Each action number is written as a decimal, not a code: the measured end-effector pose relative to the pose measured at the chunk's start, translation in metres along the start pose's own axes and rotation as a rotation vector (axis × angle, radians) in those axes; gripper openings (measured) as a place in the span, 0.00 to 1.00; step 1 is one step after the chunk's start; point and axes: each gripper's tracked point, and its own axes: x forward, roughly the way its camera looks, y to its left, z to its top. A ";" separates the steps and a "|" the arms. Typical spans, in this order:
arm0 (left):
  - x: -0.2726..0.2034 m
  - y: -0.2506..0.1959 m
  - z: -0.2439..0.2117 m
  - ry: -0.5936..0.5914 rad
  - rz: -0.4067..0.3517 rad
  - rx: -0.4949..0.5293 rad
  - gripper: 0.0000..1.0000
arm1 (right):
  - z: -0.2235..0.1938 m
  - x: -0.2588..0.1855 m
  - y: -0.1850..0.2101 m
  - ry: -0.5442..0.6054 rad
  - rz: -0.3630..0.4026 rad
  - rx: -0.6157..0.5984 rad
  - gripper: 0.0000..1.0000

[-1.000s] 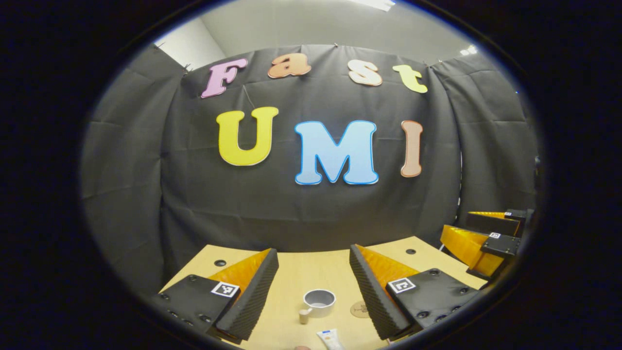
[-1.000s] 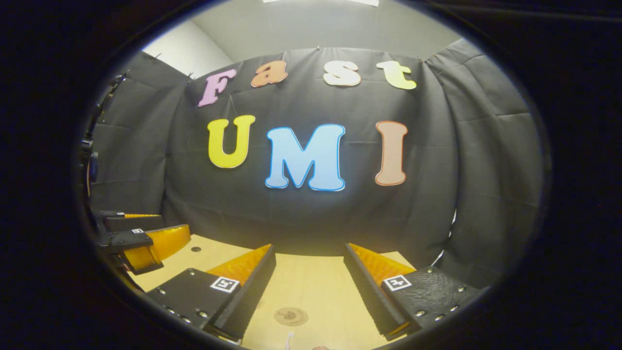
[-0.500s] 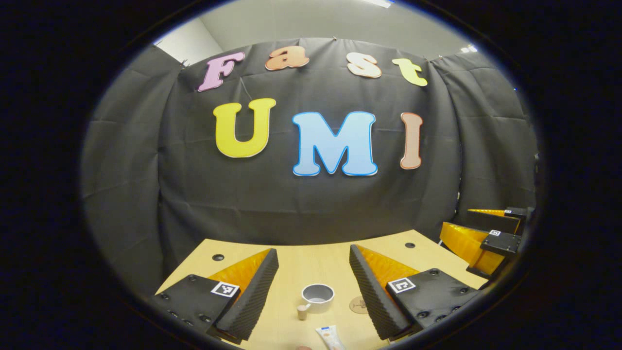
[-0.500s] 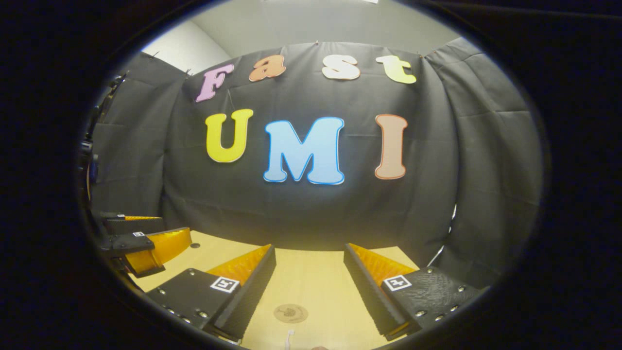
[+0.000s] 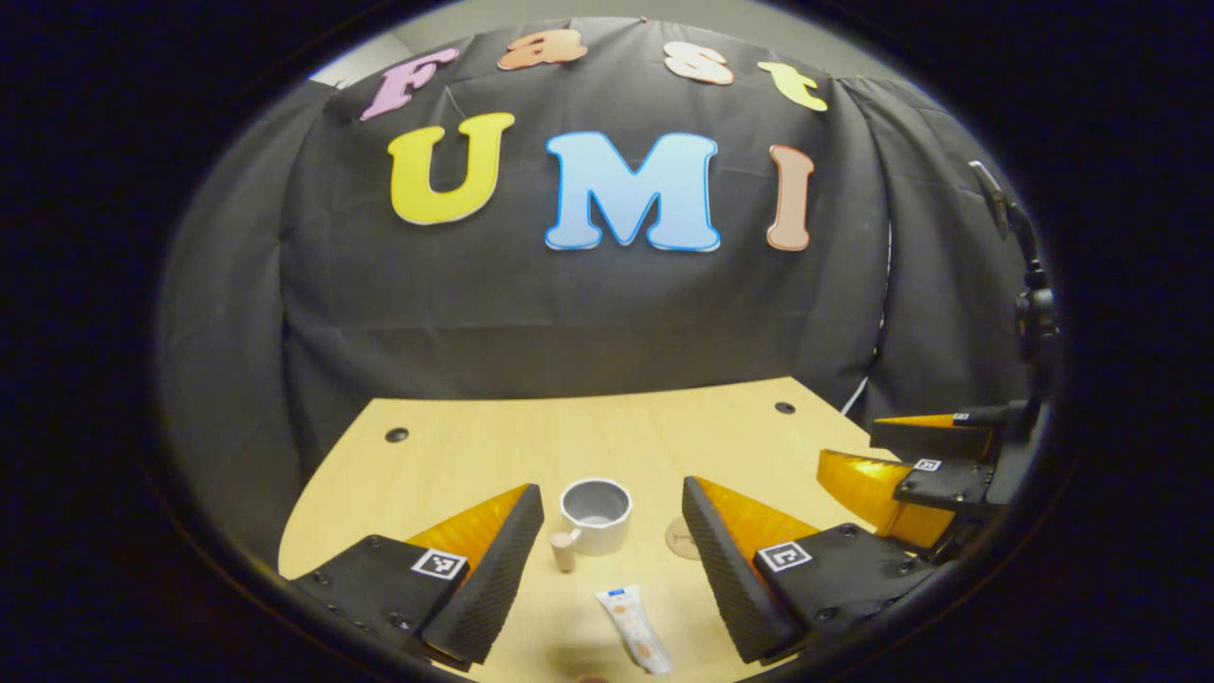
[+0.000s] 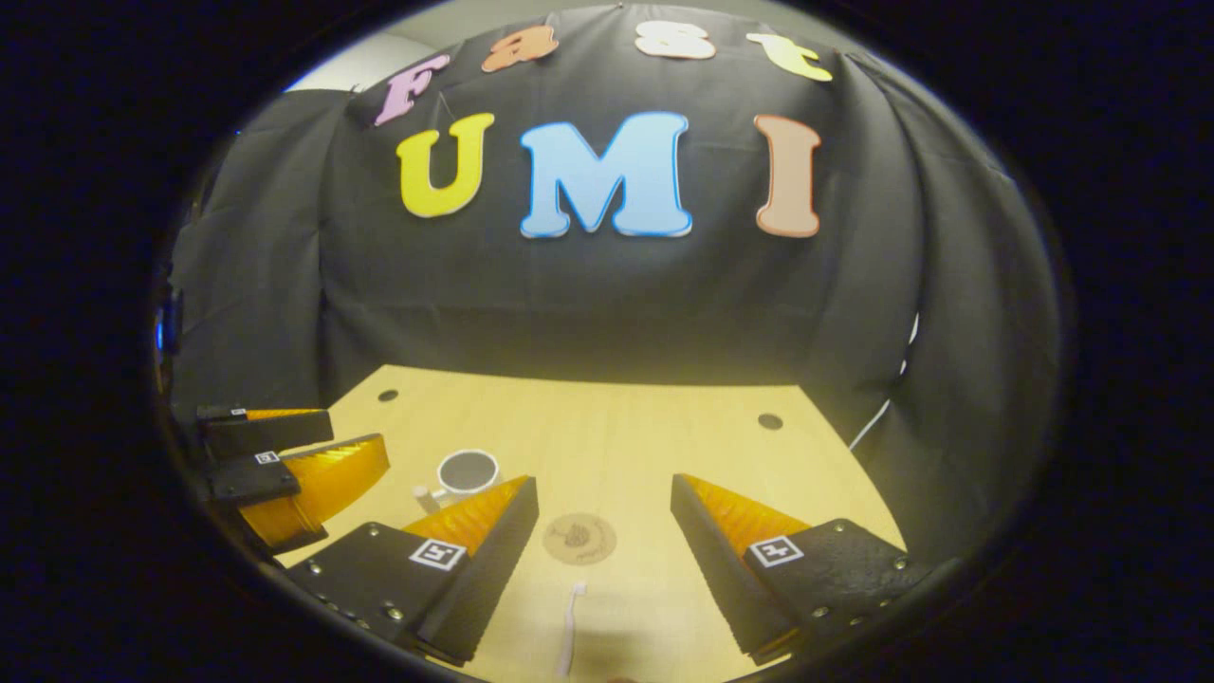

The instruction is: Put the toothbrush and toothpaste on the desktop into the cup, then pick up the cup and place it on the coaster on the desktop.

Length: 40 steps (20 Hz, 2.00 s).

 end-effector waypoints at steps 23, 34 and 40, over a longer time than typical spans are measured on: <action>0.039 0.004 -0.226 0.613 0.026 -0.085 0.97 | -0.198 0.024 0.024 0.655 0.046 0.038 0.95; 0.056 -0.003 -0.261 0.747 0.079 -0.103 1.00 | -0.221 0.028 0.026 0.756 0.031 0.023 0.95; 0.053 0.003 -0.271 0.792 0.109 -0.126 0.94 | -0.223 0.028 0.022 0.765 0.015 0.014 0.94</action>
